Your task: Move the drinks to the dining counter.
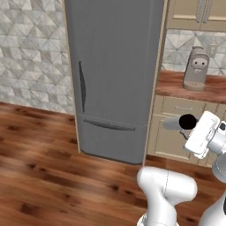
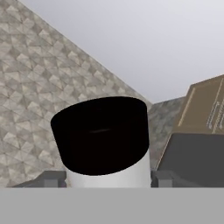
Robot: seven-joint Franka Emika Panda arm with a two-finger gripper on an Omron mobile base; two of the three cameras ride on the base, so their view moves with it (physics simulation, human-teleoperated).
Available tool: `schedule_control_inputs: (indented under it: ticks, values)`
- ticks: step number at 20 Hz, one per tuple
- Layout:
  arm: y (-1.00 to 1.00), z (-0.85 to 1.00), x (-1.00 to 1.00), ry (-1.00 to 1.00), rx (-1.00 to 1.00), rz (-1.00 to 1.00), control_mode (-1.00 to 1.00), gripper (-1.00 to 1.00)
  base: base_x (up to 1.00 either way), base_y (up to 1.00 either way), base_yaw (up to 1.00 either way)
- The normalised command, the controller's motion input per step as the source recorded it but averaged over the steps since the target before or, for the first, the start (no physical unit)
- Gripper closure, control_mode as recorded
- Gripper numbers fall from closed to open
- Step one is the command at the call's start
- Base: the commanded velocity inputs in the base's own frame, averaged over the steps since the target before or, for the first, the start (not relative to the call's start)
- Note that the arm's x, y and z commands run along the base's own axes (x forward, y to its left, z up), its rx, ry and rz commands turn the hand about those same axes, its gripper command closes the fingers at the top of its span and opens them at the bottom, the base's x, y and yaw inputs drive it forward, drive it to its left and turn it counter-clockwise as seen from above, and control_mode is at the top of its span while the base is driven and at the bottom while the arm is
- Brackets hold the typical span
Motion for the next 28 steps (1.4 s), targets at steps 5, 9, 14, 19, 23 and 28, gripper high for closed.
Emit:
schedule_control_inputs:
  ticks: [5,9,14,19,23,28]
  values:
    - [0.0,0.0,0.0,0.0,0.0,0.0,1.0,1.0,0.26,1.0,0.19]
    - [0.0,0.0,0.0,0.0,0.0,0.0,1.0,1.0,0.31,1.0,0.18]
    - [0.0,0.0,0.0,0.0,0.0,0.0,1.0,1.0,0.38,1.0,0.16]
    - [0.0,0.0,0.0,0.0,0.0,0.0,1.0,1.0,0.58,1.0,0.19]
    - [0.0,0.0,0.0,0.0,0.0,0.0,1.0,1.0,0.68,0.78,0.45]
    - [0.0,0.0,0.0,0.0,0.0,0.0,1.0,1.0,0.52,0.31,0.65]
